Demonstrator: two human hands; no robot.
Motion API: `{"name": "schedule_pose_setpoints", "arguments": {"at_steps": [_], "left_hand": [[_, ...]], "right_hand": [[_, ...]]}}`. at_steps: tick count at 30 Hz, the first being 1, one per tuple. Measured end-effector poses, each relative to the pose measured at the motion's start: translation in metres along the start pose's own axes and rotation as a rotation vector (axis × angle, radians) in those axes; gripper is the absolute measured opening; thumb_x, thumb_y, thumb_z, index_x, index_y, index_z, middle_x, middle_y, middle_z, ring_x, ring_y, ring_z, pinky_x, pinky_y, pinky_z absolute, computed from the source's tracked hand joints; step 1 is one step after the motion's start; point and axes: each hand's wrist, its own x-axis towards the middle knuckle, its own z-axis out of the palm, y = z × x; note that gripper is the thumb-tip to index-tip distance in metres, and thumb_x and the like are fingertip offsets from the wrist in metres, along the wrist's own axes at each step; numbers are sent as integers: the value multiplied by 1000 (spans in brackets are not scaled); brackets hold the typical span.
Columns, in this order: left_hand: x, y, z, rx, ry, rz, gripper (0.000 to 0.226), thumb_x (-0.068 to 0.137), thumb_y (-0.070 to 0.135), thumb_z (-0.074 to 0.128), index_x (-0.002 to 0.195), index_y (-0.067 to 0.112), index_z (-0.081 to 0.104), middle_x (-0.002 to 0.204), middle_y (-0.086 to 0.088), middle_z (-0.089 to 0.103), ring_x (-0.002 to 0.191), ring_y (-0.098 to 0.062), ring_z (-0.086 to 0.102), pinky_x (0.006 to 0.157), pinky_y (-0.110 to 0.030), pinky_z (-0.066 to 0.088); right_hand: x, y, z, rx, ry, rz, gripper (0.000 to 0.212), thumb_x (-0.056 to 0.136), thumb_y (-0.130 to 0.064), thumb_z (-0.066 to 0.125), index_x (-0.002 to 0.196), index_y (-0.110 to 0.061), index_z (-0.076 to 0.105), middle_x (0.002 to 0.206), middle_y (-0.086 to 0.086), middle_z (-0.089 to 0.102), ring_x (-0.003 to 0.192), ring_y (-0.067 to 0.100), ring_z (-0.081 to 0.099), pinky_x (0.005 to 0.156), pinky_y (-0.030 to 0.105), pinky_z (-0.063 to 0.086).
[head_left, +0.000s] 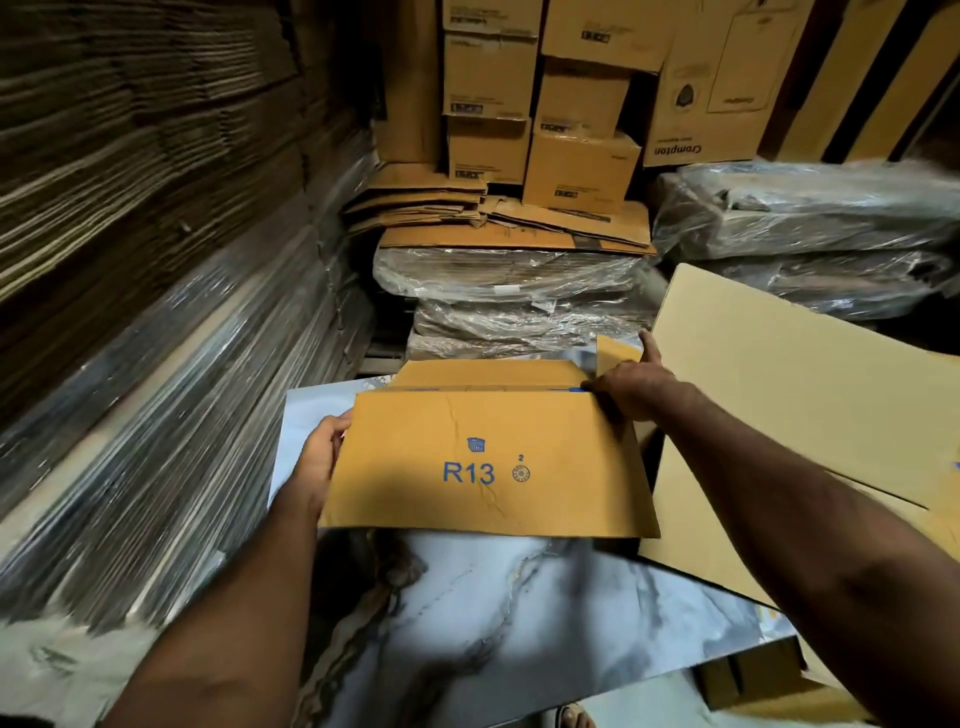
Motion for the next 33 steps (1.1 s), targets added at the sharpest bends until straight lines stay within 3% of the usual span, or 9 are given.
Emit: {"name": "schedule_pose_setpoints", "arguments": {"at_steps": [4, 7, 10, 14, 16, 20, 27, 30, 33], "left_hand": [[-1, 4, 3, 213, -110, -15, 27, 103, 33, 42, 100, 21, 67, 74, 5, 70, 79, -14, 56, 73, -27, 42], [-1, 10, 13, 371, -174, -16, 43, 99, 51, 47, 120, 18, 65, 105, -2, 74, 94, -16, 68, 79, -28, 49], [0, 13, 21, 391, -197, -87, 35, 100, 40, 52, 114, 11, 66, 104, -9, 74, 83, -17, 73, 66, -26, 57], [17, -4, 23, 509, -199, -174, 38, 92, 24, 60, 125, 6, 60, 108, -16, 67, 94, -32, 57, 78, -39, 45], [26, -14, 27, 503, -179, -212, 44, 85, 21, 58, 127, 7, 57, 103, -17, 64, 91, -32, 51, 70, -38, 39], [-1, -1, 53, 357, -92, -120, 18, 100, 5, 44, 111, 6, 59, 92, -13, 68, 74, -27, 64, 59, -31, 52], [3, 12, 84, 91, -1, 7, 22, 98, -1, 44, 116, -2, 56, 95, -21, 66, 75, -28, 63, 65, -33, 52], [5, 1, 107, 17, 81, 42, 31, 87, -2, 48, 117, -6, 57, 107, -29, 66, 79, -32, 66, 70, -38, 55], [-5, -11, 136, 0, 27, 23, 34, 87, 0, 47, 120, 2, 57, 108, -21, 69, 82, -28, 68, 65, -38, 57]], "right_hand": [[0, -2, -1, -77, -80, 19, 40, 106, -37, 30, 141, -35, 49, 130, 0, 61, 137, 22, 43, 115, 59, -19], [8, -6, 11, -119, -24, 58, 34, 100, -35, 48, 132, -30, 57, 120, 0, 65, 122, 25, 55, 113, 65, -13], [10, -12, 16, -84, 10, 60, 36, 100, -23, 47, 133, -31, 56, 132, 3, 60, 126, 26, 53, 117, 63, 4], [4, -32, -3, -6, 75, -30, 58, 98, -3, 40, 148, -31, 41, 150, 4, 45, 134, 27, 45, 109, 45, 34], [2, -40, -8, 37, 112, -48, 59, 97, -3, 42, 149, -31, 39, 150, 2, 45, 134, 26, 44, 106, 44, 37], [1, -46, -7, 107, 136, -65, 51, 100, -11, 45, 146, -33, 43, 147, -1, 48, 131, 24, 47, 101, 43, 41], [-2, -57, -12, 187, 211, -127, 45, 99, -15, 44, 142, -29, 49, 139, 1, 54, 124, 25, 53, 89, 40, 48], [-8, -67, -25, 480, 203, -207, 38, 105, -36, 37, 130, -16, 58, 127, 10, 62, 119, 31, 56, 89, 36, 45], [-26, -82, -45, 859, -50, -157, 80, 93, -75, 21, 125, -13, 60, 122, 9, 62, 111, 28, 59, 93, 41, 51]]}}
